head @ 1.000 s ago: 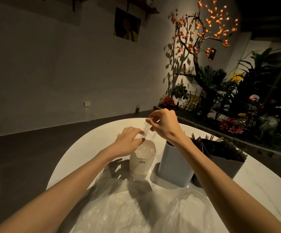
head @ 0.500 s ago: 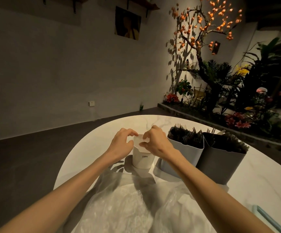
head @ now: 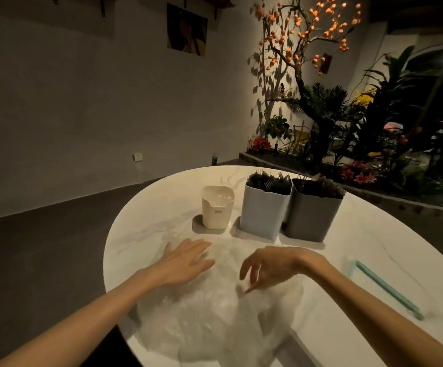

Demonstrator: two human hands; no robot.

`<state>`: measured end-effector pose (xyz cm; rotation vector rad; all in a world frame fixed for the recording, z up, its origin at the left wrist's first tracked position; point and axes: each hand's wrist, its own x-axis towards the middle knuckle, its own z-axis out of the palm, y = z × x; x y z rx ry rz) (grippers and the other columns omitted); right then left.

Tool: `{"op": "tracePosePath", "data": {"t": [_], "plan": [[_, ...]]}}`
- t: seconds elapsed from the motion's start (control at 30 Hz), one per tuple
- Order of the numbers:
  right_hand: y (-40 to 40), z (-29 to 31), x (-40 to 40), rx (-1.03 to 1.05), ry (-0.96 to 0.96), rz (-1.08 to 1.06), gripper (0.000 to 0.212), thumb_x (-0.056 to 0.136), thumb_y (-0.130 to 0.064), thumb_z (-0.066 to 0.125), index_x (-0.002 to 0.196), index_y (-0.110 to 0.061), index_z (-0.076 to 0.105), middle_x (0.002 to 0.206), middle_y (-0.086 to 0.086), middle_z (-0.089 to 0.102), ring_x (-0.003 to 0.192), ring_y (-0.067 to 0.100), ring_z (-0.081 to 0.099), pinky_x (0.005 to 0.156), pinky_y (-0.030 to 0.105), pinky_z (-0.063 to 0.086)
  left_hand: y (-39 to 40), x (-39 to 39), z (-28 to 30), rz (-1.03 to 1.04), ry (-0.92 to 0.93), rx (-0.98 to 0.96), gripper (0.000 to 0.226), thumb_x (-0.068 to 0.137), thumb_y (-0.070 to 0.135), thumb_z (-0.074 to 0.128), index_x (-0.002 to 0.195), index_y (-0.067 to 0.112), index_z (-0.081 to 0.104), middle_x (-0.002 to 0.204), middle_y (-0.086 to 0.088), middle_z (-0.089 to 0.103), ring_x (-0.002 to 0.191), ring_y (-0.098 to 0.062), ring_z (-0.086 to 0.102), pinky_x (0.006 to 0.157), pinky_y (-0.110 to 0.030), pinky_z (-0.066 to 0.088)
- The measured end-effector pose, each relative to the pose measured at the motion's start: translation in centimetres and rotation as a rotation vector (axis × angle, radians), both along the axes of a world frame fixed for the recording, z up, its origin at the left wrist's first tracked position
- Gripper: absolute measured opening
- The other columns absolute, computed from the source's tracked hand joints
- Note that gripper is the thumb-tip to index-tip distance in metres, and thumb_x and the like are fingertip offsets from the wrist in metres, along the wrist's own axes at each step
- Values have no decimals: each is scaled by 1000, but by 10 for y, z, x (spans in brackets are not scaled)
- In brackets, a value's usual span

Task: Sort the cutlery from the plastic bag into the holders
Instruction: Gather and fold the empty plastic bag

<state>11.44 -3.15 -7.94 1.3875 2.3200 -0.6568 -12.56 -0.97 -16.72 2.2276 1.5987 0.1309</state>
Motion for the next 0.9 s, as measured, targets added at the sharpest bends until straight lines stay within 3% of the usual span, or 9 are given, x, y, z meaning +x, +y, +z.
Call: {"op": "tracePosePath", "data": {"t": [0.1, 0.2, 0.27, 0.33, 0.4, 0.47, 0.7, 0.8, 0.9], "plan": [[-8, -14, 43, 41, -94, -91, 45, 92, -24, 68, 135, -31, 58, 135, -3, 59, 120, 19, 57, 101, 30, 47, -13, -12, -16, 4, 55, 5, 65, 103, 62, 25, 160, 34, 15, 169, 10, 1, 155, -12, -6, 125, -49, -4], [-14, -26, 73, 276, -159, -185, 38, 92, -24, 66, 130, -25, 62, 134, 2, 57, 119, 22, 55, 97, 30, 46, -21, -19, -11, 149, -151, 170, 55, 104, 49, 41, 154, 29, 33, 166, 6, 20, 153, -18, 16, 124, -45, 16], [-24, -28, 73, 458, -38, -228, 26, 96, -24, 61, 121, -21, 68, 128, 4, 61, 113, 22, 59, 92, 30, 49, -18, -21, -1, 360, -208, 305, 61, 98, 42, 56, 152, 25, 33, 159, -6, 30, 144, -29, 31, 114, -47, 33], [-40, -25, 57, 521, 154, -219, 24, 99, -33, 58, 113, -19, 72, 118, 3, 66, 104, 20, 62, 85, 31, 51, -16, -22, 11, 545, -226, 141, 85, 90, 43, 69, 155, 21, 20, 152, -16, 34, 134, -35, 41, 104, -47, 42], [-62, -21, 32, 380, 328, -185, 42, 97, -55, 55, 114, -20, 72, 117, -1, 69, 102, 15, 64, 87, 33, 54, -18, -17, 20, 633, -377, -134, 82, 84, 32, 78, 147, 11, 29, 132, -16, 52, 107, -30, 56, 82, -39, 50], [-86, -17, 7, 248, 408, -147, 63, 86, -73, 56, 122, -23, 67, 122, -5, 67, 107, 11, 62, 93, 35, 54, -23, -12, 27, 648, -511, -248, 50, 81, 18, 78, 120, 0, 54, 98, -13, 62, 77, -23, 57, 63, -32, 47], [-122, -19, -42, 442, 281, 11, 118, 66, -87, 63, 156, -37, 6, 159, 0, 28, 132, 27, 42, 110, 48, 40, -34, 15, 71, 749, -1134, -237, 11, 86, -4, 62, 94, 1, 67, 77, -11, 57, 64, -22, 54, 54, -28, 50], [-120, -18, -40, 692, 383, -36, 76, 83, -50, 69, 146, -24, 35, 143, 5, 49, 113, 26, 56, 95, 38, 51, -33, 18, 94, 756, -1262, -166, 9, 84, -4, 64, 86, 4, 68, 69, -7, 54, 58, -18, 49, 47, -24, 46], [-109, -4, -22, 882, 670, -190, 25, 82, -19, 58, 107, -18, 61, 104, 2, 68, 89, 21, 63, 77, 38, 55, -32, 13, 111, 735, -1359, -80, 9, 82, -4, 64, 89, 2, 66, 75, -9, 57, 63, -18, 55, 49, -22, 53]]}}
